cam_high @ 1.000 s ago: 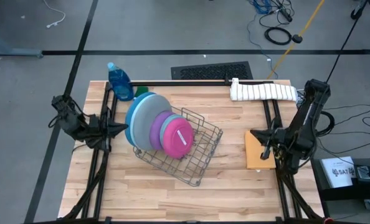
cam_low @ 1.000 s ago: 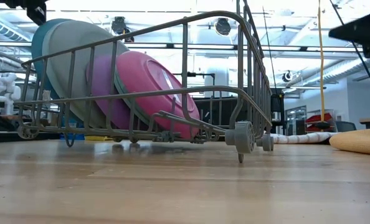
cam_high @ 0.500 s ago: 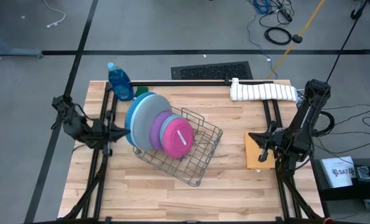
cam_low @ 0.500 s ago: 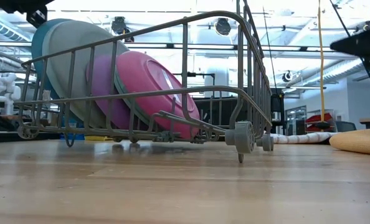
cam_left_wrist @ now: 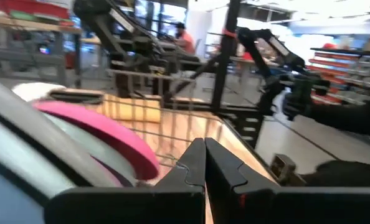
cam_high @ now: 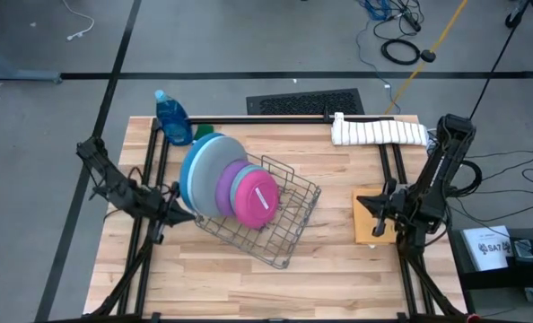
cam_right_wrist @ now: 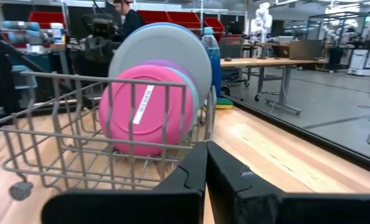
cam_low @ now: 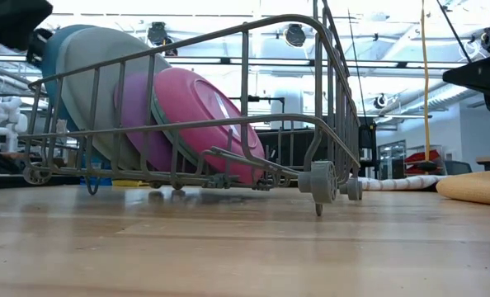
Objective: Sort dishes
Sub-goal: Return to Home Position
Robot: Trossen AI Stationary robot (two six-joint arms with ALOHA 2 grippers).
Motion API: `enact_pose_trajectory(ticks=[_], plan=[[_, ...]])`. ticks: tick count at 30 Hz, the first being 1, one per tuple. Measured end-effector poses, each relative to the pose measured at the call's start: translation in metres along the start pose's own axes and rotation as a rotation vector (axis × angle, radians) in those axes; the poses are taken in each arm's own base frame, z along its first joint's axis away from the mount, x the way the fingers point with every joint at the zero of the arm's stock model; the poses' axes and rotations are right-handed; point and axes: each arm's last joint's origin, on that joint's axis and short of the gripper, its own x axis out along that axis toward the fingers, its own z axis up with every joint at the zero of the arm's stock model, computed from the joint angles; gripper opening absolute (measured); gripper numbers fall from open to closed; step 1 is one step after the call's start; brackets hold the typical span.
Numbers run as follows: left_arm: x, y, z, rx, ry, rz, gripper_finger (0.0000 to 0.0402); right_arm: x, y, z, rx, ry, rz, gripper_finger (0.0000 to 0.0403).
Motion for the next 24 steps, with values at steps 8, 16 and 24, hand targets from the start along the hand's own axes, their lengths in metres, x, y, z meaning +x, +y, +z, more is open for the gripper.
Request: enact_pose_trajectory(ticks=[8,16,24], plan=[[0.002,-0.001,-0.023,-0.033,0.016,-0.08,0.0,-0.005,0.001,0.0,-0.002,0.004,0.055,0.0],[0.002,-0.001,-0.029,-0.017,0.077,-0.091,0.0,-0.009,0.005,-0.014,0.007,0.006,0.093,0.0],[0.002,-0.001,-0.03,-0.034,0.08,-0.08,0.0,-0.012,0.006,-0.024,-0.03,0.007,0.126,0.0]])
